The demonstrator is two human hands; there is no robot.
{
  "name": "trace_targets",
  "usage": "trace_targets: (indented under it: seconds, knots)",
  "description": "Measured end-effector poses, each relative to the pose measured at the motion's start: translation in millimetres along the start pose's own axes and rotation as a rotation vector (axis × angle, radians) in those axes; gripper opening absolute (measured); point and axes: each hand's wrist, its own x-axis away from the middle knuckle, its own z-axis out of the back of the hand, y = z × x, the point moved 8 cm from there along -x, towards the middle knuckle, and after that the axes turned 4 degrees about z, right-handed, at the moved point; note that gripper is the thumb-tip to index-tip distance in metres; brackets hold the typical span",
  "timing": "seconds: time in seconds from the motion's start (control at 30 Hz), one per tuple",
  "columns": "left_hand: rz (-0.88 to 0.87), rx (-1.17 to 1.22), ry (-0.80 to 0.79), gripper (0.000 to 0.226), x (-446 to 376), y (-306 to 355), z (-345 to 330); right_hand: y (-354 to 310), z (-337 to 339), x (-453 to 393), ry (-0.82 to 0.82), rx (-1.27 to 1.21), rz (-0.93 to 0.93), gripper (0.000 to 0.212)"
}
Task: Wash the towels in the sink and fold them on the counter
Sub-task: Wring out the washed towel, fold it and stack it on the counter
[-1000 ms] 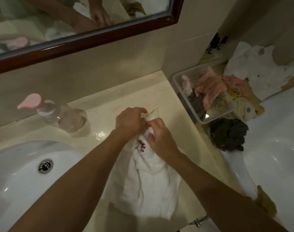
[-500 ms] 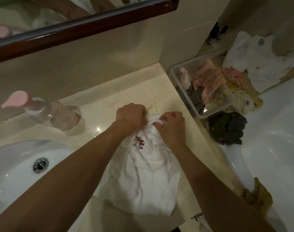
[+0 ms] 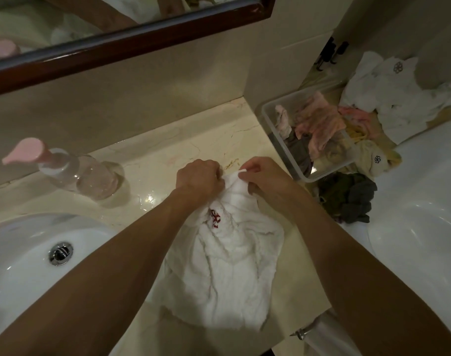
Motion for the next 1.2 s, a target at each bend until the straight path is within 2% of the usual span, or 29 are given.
trace_targets:
  seconds: [0.07, 0.17, 0.27, 0.37, 0.5, 0.57, 0.63, 0.7, 0.8, 0.93, 1.0, 1.07, 1.13, 1.2]
  knots:
    - [0.008, 0.001, 0.002, 0.012, -0.7, -0.9, -0.7, -2.0, 1.9, -3.1, 0.054, 0.114, 0.044, 0.004]
    - [0.017, 0.005, 0.006, 0.009, -0.2, -0.8, -0.9, -5.9, -5.8, -4.9, 0.134, 0.499, 0.176, 0.006]
    - [0.022, 0.020, 0.007, 0.009, 1.5, -1.0, 0.2, -0.5, -11.7, -0.2, 0.158, 0.724, 0.168, 0.010]
    - [0.042, 0.028, 0.013, 0.015, 2.2, -3.9, 2.0, 6.0, -10.0, 2.2, 0.203, 0.750, 0.096, 0.010]
    - [0.072, 0.131, -0.004, 0.023, 4.5, -10.5, 2.5, 2.9, -7.6, -1.3, 0.228, 0.639, 0.064, 0.012]
    - [0.101, 0.257, -0.056, 0.024, 5.3, -18.0, 3.8, 4.6, -4.5, -3.6, 0.191, 0.527, 0.009, 0.015]
    - [0.113, 0.366, -0.137, 0.025, 10.2, -26.0, 9.2, 5.4, -1.8, -3.2, 0.096, 0.377, -0.075, 0.020]
    - [0.122, 0.482, -0.195, 0.027, 22.0, -36.2, 21.5, 0.3, 2.7, -3.7, 0.003, 0.324, -0.083, 0.018]
    - [0.100, 0.612, -0.220, 0.033, 47.4, -54.5, 45.3, -14.4, 12.0, 2.4, -0.054, 0.518, 0.006, 0.007]
    - [0.049, 0.421, -0.256, 0.044, 77.2, -82.8, 60.5, -15.5, 17.3, 17.6, -0.061, 0.757, 0.160, 0.005]
    - [-0.009, 0.329, -0.151, 0.034, 85.2, -90.8, 69.4, -15.4, 19.8, 26.3, -0.074, 0.840, 0.181, 0.013]
    - [-0.014, 0.290, 0.043, 0.026, 95.3, -99.4, 85.0, -25.9, 22.0, 37.9, -0.080, 0.921, 0.226, 0.020]
    - [0.005, 0.297, 0.202, 0.021, 109.3, -109.5, 98.8, -35.1, 25.1, 51.5, -0.091, 0.994, 0.279, 0.021]
    - [0.002, 0.343, 0.297, 0.018, 125.6, -120.9, 107.5, -40.3, 31.4, 67.1, -0.083, 1.066, 0.296, 0.021]
